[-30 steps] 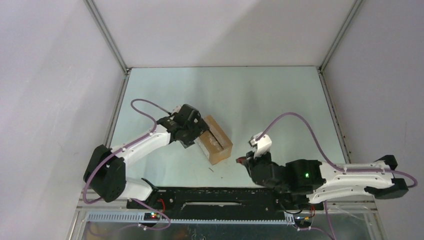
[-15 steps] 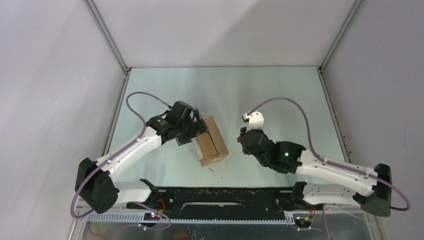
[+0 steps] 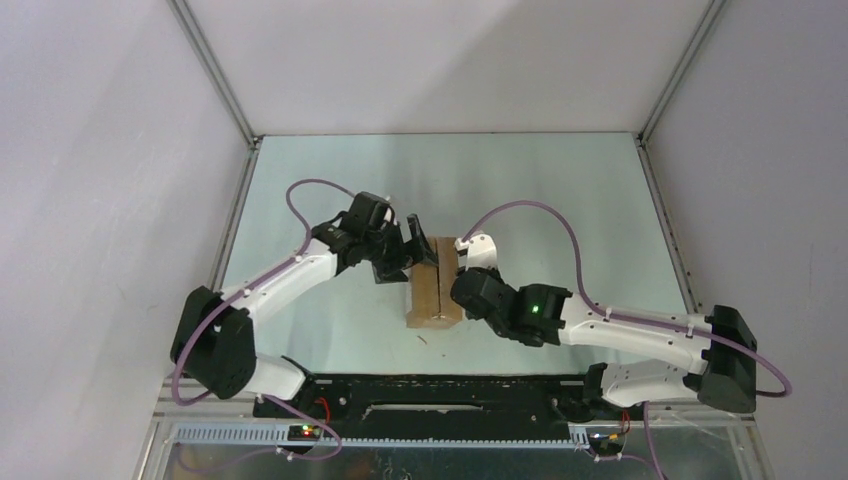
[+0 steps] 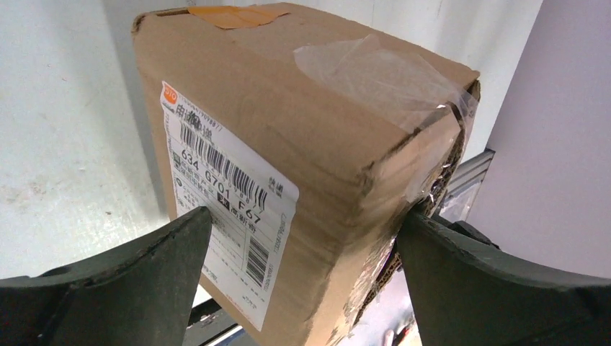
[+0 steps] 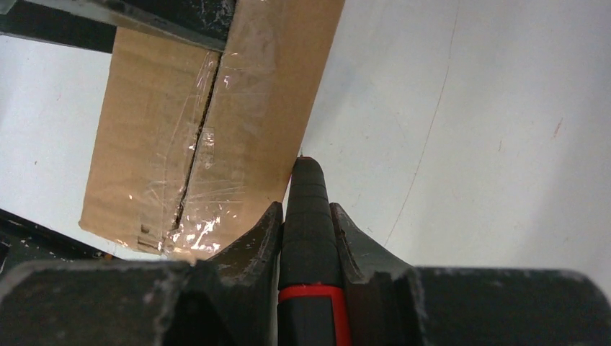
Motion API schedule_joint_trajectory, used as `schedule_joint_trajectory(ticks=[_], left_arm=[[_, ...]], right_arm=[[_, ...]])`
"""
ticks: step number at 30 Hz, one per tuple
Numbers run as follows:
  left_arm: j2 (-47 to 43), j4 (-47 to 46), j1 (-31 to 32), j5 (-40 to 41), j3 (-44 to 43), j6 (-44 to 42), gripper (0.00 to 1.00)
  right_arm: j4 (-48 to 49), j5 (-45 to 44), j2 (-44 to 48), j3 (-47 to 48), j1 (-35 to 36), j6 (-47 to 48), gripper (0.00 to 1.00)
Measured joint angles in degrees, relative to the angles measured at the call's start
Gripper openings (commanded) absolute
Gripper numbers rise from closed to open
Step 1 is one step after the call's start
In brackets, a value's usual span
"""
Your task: Unpack the express box
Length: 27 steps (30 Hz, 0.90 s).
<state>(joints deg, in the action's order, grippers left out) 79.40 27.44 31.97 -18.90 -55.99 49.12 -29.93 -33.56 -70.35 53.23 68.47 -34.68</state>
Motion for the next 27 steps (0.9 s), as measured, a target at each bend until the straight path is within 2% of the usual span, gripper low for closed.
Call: schedule_joint_trajectory(ticks=[9, 14, 18, 22, 27], left_arm=[[2.03, -0.26, -0.24, 1.03, -2.80, -1.42, 1.00], [2.25, -12.09, -0.24, -2.71, -2.93, 2.99, 1.00], [2.58, -14.60, -0.35, -4.04, -2.97, 3.54, 1.00], [2.58, -6.51, -1.70, -0.33, -4.66, 1.68, 1.00], [-1.38, 8.07, -3.10, 12.70, -9.42, 0.15, 0.99]], right_arm=[[-0.87, -1.20, -1.22, 0.24, 3.78, -5.20, 0.00], [0.63, 0.17, -3.43, 1.36, 7.34, -7.52, 0.00], [1.14, 0.46, -4.24, 1.64, 7.41, -8.48, 0.00], [-0.37, 0.26, -4.24, 2.62, 6.67, -8.48, 0.00], [-6.80, -2.01, -1.60, 4.72, 4.96, -8.46, 0.00]])
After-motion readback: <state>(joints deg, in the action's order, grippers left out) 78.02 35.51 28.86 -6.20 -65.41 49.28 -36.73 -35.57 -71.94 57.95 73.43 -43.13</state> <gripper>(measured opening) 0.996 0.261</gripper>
